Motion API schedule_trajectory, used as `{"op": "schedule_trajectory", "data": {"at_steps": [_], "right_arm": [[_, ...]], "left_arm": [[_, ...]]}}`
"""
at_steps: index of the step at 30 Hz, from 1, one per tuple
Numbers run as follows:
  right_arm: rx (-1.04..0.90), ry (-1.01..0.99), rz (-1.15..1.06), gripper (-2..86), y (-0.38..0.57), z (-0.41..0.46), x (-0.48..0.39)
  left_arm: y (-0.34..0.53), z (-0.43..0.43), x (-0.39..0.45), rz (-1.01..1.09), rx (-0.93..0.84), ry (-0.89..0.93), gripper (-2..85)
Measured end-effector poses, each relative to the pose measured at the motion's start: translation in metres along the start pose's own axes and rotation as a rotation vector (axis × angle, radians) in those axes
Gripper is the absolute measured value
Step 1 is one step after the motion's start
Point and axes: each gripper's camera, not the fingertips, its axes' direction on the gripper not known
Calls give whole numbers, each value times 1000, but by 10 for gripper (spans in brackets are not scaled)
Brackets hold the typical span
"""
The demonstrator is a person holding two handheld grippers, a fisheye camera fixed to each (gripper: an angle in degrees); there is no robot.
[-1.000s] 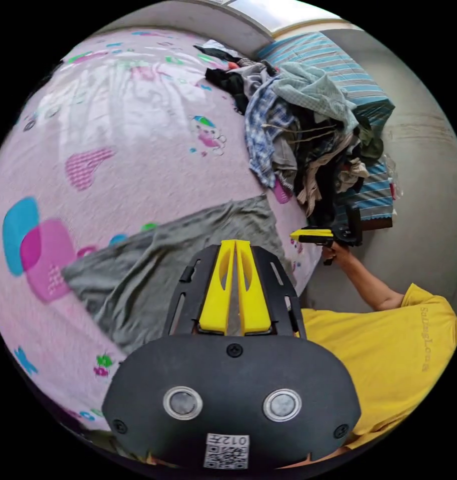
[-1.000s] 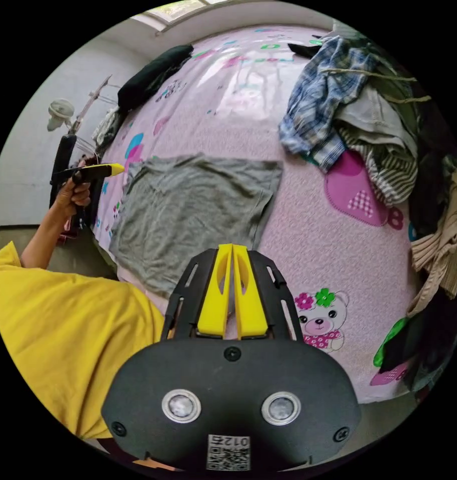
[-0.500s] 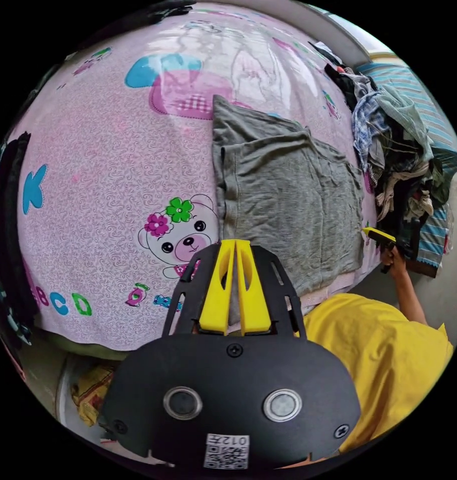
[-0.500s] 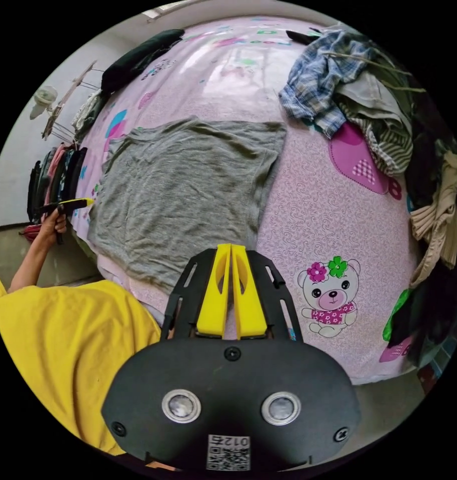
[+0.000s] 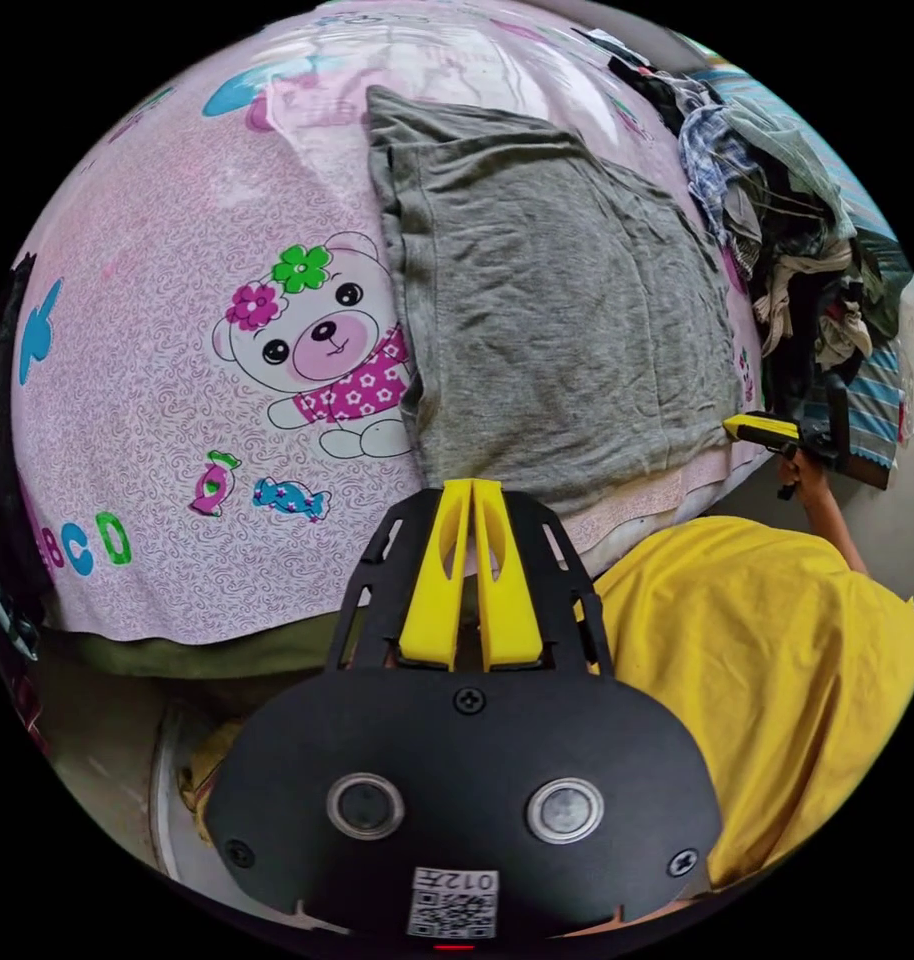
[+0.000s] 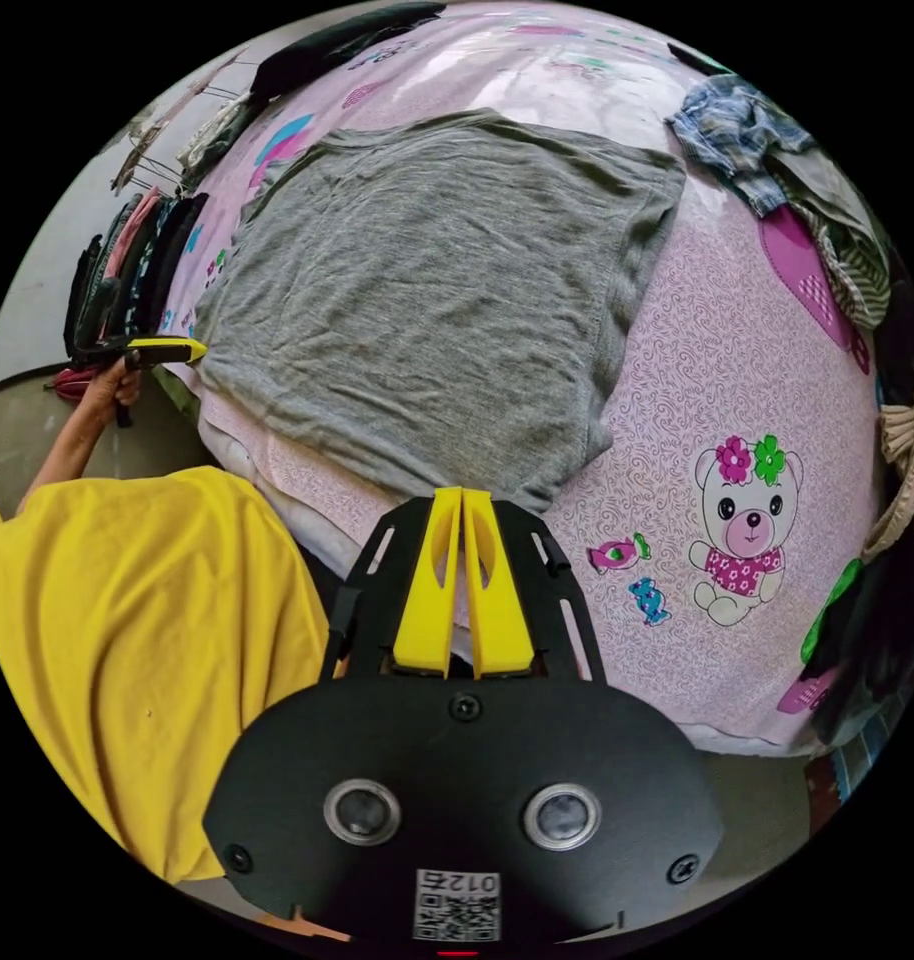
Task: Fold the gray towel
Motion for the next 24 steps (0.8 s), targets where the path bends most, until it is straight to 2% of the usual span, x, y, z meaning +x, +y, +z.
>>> {"op": "schedule_trajectory", "data": {"at_steps": [7,12,15,17,22,24], "right_arm": [[-13,77,-51,0,-24,24,-2],[69,-65,-224,0,-54,45,-42],[15,-102,-291,0,-82,82,-59],[-43,-29,-316,0,-97,111,-62],[-73,-61,-310,0,-118,137,-50],[-47,-65,-313,0,-125,140,-49]], "left_arm": [[18,-55,39,14,12,-54,2],[27,-90,85,46,41,-93,3],[30,-90,84,9,1,-66,3],[37,-96,81,-15,-2,-55,4],[71,-146,64,-90,68,5,5],[95,-168,43,-200,98,50,8]]}}
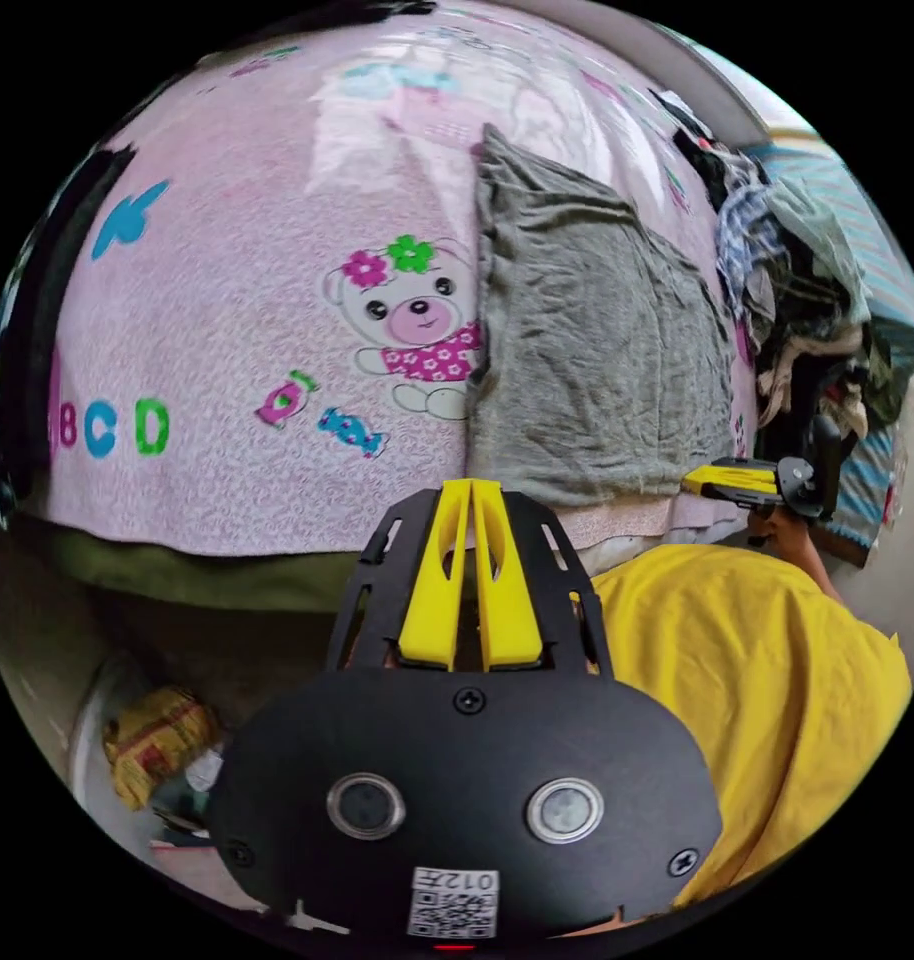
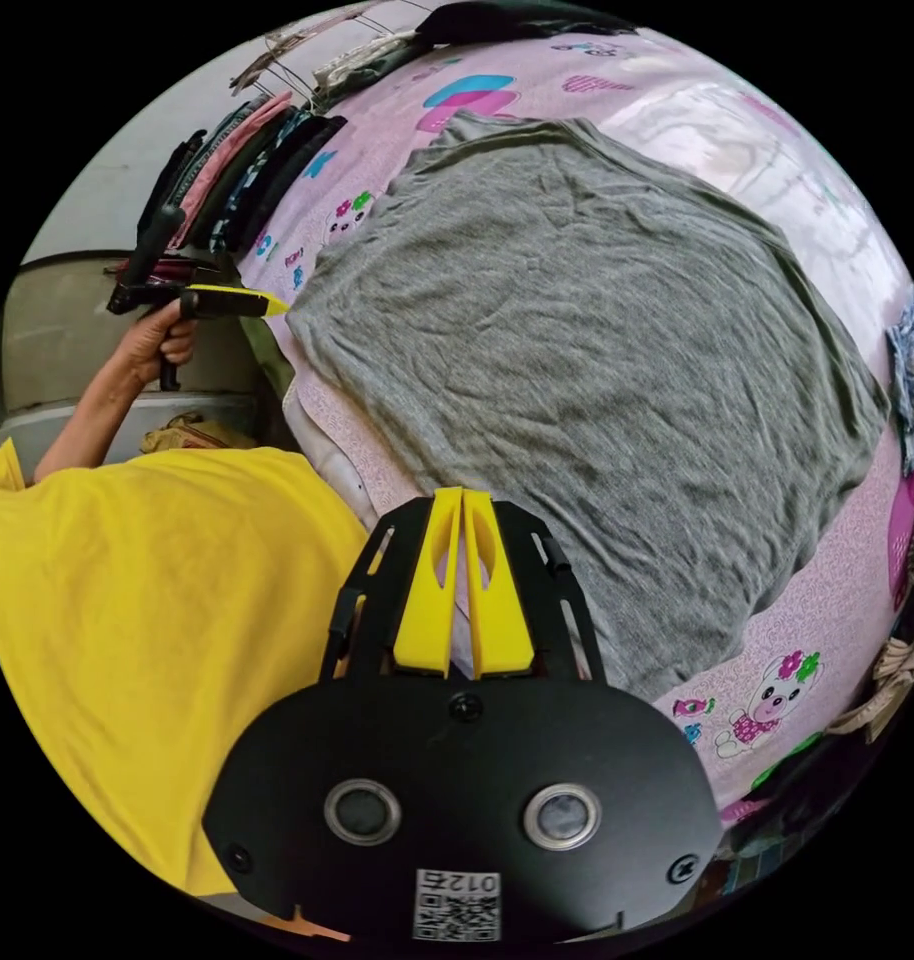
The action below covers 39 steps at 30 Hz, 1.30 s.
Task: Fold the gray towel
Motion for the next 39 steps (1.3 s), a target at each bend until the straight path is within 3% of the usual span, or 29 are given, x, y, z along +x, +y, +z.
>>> {"op": "schedule_trajectory", "data": {"at_steps": [6,12,18,22,30,36,39], "right_arm": [[61,-24,-31,0,-33,20,2],[4,11,-57,0,-78,65,2],[-65,49,-74,0,-102,105,7],[-34,26,-78,1,-121,122,9],[105,34,-94,7,-224,120,6],[114,225,-278,56,-335,136,-24],[16,312,-426,91,-384,159,-42]], "left_arm": [[31,-19,-47,-182,30,306,27],[35,-31,-50,-201,29,381,35],[73,-66,-84,-310,106,363,49],[77,-79,-81,-257,165,445,65],[59,-73,-47,-171,133,334,44],[64,-60,-56,-185,128,304,8],[67,-51,-63,-187,139,323,4]]}}
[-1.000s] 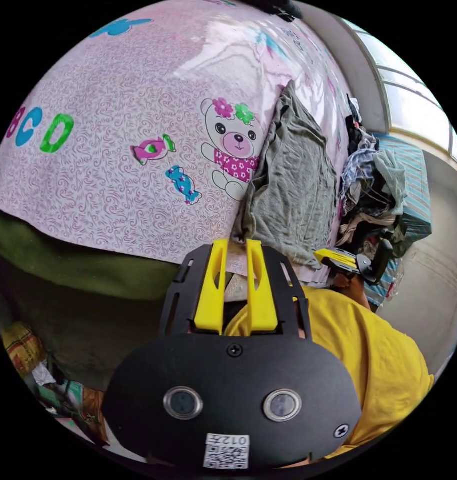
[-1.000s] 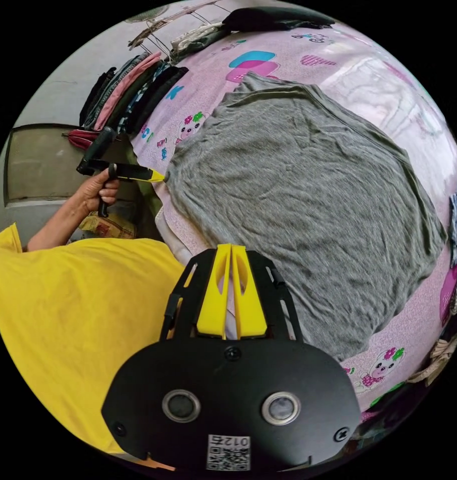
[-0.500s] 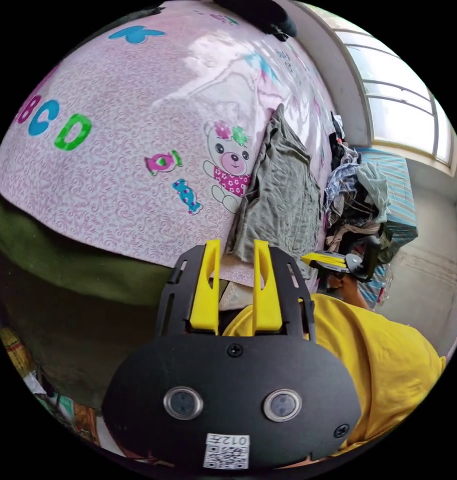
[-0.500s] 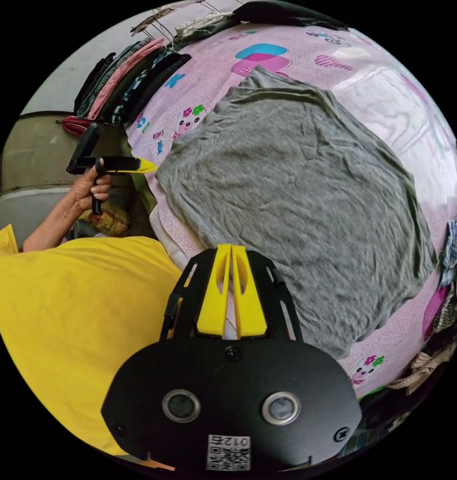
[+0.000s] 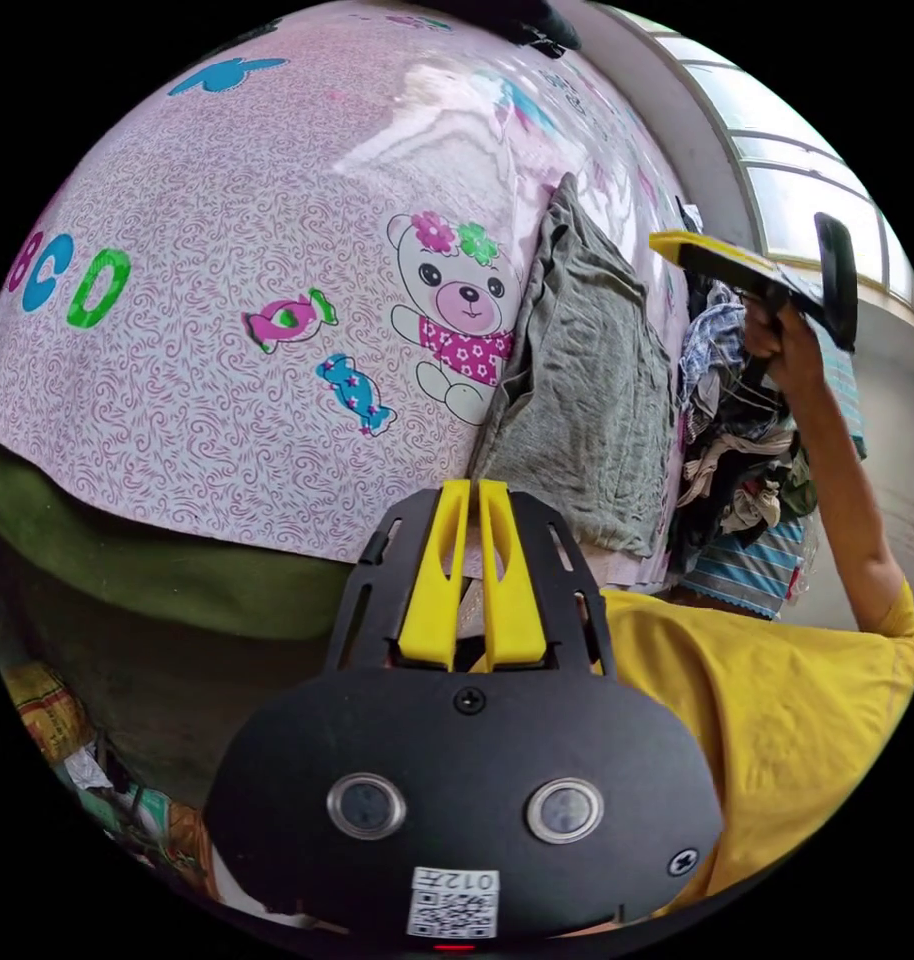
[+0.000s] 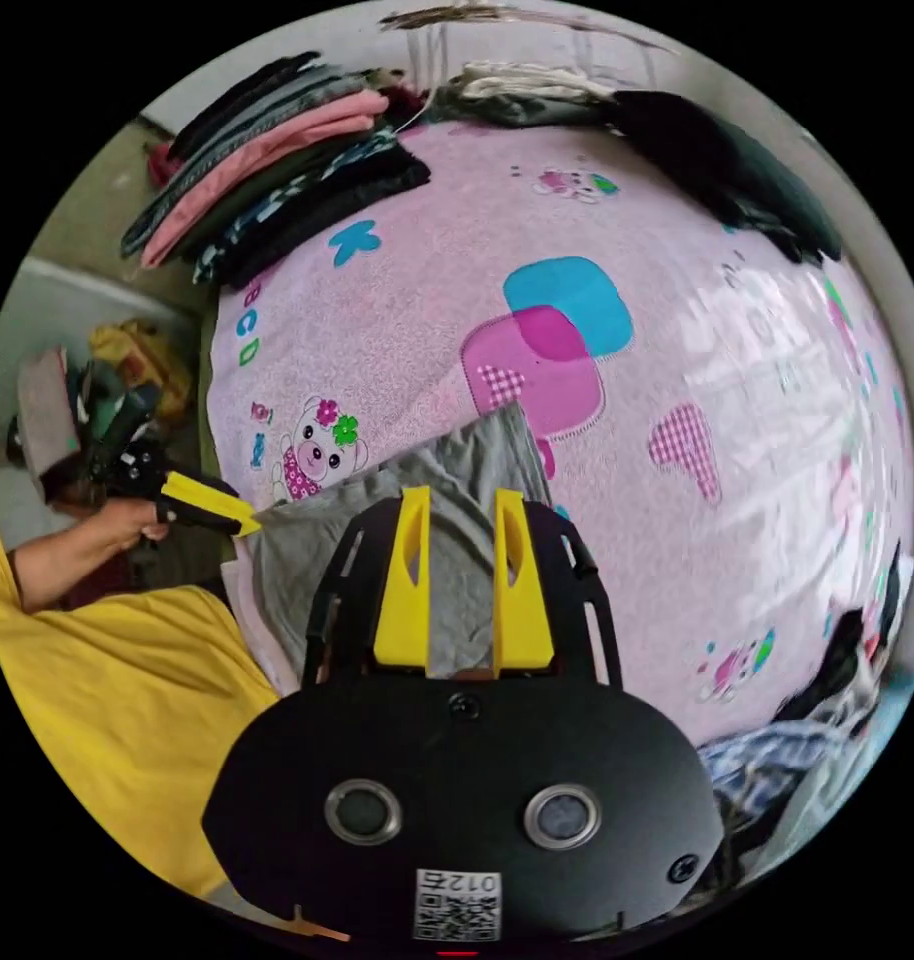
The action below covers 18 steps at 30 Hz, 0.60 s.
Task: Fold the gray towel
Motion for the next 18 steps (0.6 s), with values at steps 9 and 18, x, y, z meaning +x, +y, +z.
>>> {"op": "schedule_trajectory", "data": {"at_steps": [9,18], "right_arm": [[-303,235,-767,136,-83,73,-74],[-466,268,-985,117,-109,120,-106]], "left_arm": [[3,30,-33,-15,4,46,2],[1,80,-63,15,-13,26,2]]}}
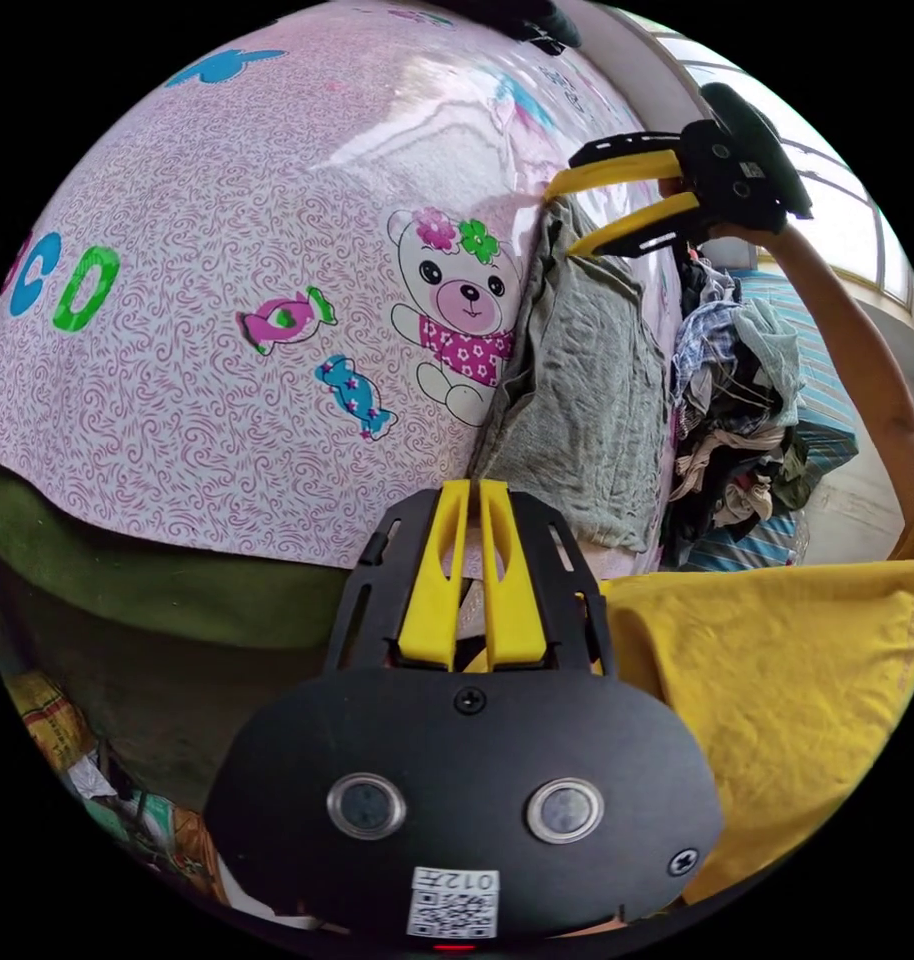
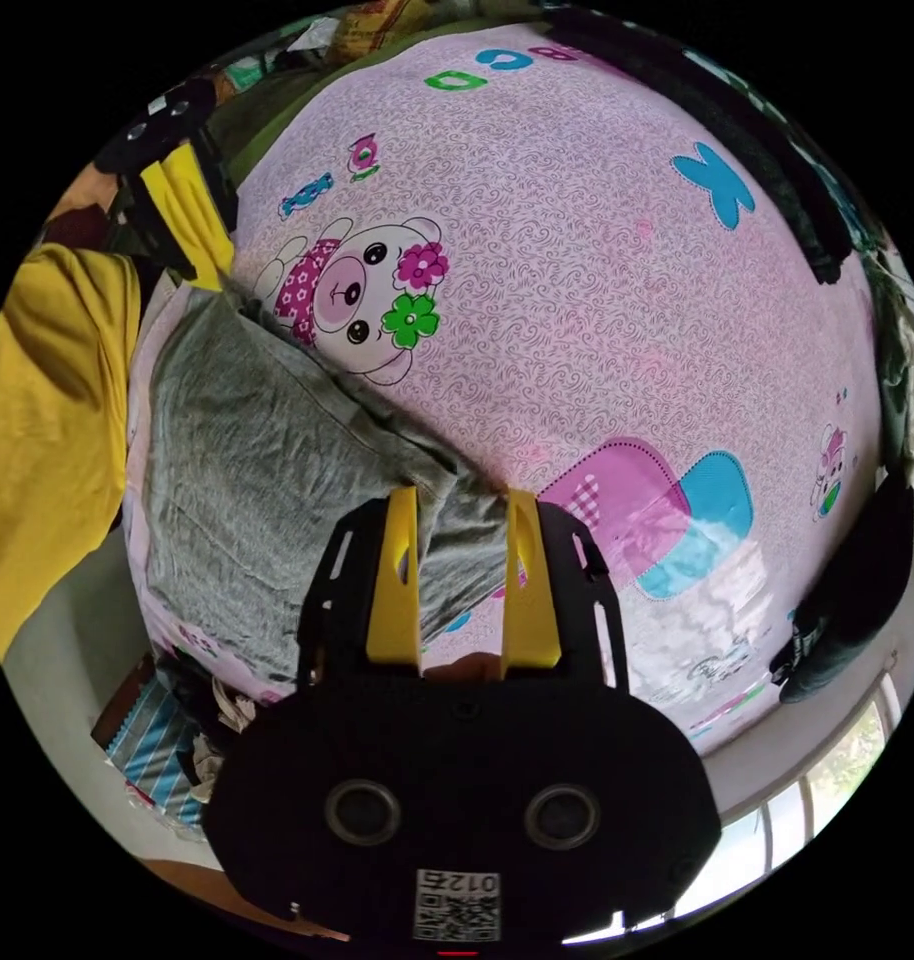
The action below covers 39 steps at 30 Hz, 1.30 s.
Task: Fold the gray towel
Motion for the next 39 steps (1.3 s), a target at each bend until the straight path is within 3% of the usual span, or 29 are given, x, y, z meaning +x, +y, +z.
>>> {"op": "schedule_trajectory", "data": {"at_steps": [5,12,25,31,39], "right_arm": [[42,-30,-32,36,-8,-3,-12],[154,-116,121,23,5,-33,-5],[206,6,204,21,84,-128,-94],[190,50,325,21,149,-152,-166],[182,31,478,21,226,-150,-252]], "left_arm": [[4,34,-7,60,7,-88,1],[12,79,-29,95,29,-142,-1],[52,149,-10,329,97,-128,-1],[68,233,32,529,46,-101,-1],[63,410,72,717,-89,-139,-1]]}}
